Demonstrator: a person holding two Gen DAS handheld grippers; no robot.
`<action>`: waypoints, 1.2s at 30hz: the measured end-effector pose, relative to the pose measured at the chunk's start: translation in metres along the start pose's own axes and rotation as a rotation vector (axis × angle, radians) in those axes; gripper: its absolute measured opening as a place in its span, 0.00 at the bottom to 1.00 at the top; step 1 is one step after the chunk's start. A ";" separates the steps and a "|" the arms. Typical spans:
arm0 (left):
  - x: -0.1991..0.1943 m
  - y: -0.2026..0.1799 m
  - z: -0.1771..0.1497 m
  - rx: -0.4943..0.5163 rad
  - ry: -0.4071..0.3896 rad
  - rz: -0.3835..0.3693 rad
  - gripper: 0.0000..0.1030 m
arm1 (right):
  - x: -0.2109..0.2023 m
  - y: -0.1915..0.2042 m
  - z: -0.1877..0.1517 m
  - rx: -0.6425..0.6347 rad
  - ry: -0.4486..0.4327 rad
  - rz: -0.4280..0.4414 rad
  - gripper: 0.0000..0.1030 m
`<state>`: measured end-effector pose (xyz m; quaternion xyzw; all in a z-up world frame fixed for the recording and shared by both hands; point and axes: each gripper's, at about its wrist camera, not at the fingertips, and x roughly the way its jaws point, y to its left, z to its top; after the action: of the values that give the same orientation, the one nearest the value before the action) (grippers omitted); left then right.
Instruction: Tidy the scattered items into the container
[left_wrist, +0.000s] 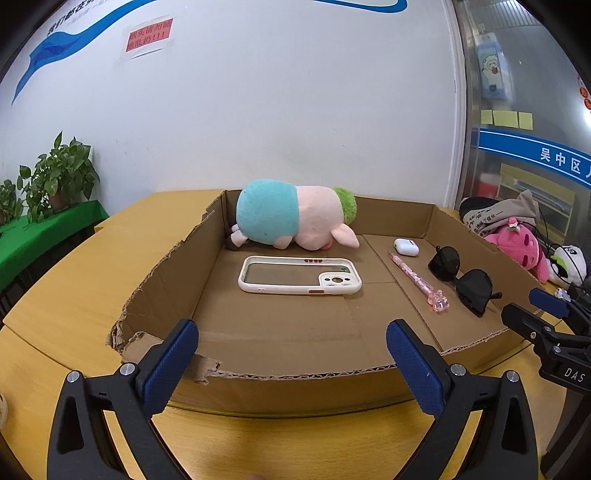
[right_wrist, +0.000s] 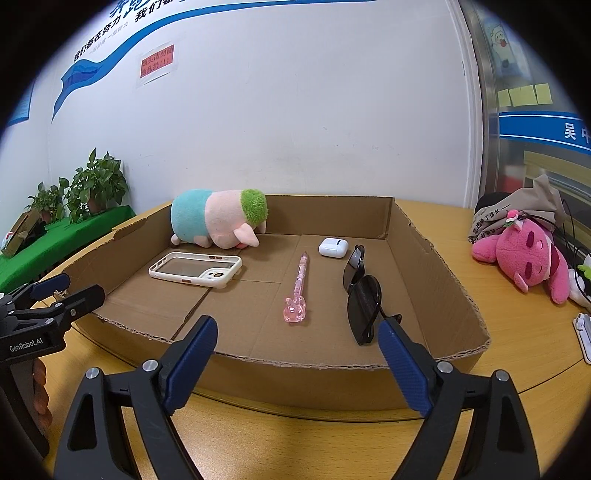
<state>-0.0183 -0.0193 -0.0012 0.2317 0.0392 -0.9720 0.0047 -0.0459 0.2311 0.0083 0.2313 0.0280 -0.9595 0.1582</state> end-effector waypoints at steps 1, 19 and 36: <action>0.000 0.000 0.000 0.000 0.000 0.001 1.00 | 0.000 0.000 0.000 0.000 0.000 0.000 0.86; -0.012 -0.015 -0.002 0.065 -0.032 0.032 1.00 | -0.004 0.003 -0.002 -0.001 0.006 0.005 0.91; -0.006 -0.014 -0.002 0.038 -0.014 0.006 1.00 | -0.004 0.005 -0.002 -0.002 0.007 0.010 0.93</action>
<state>-0.0130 -0.0051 0.0010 0.2250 0.0201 -0.9742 0.0037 -0.0404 0.2279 0.0085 0.2345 0.0285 -0.9579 0.1631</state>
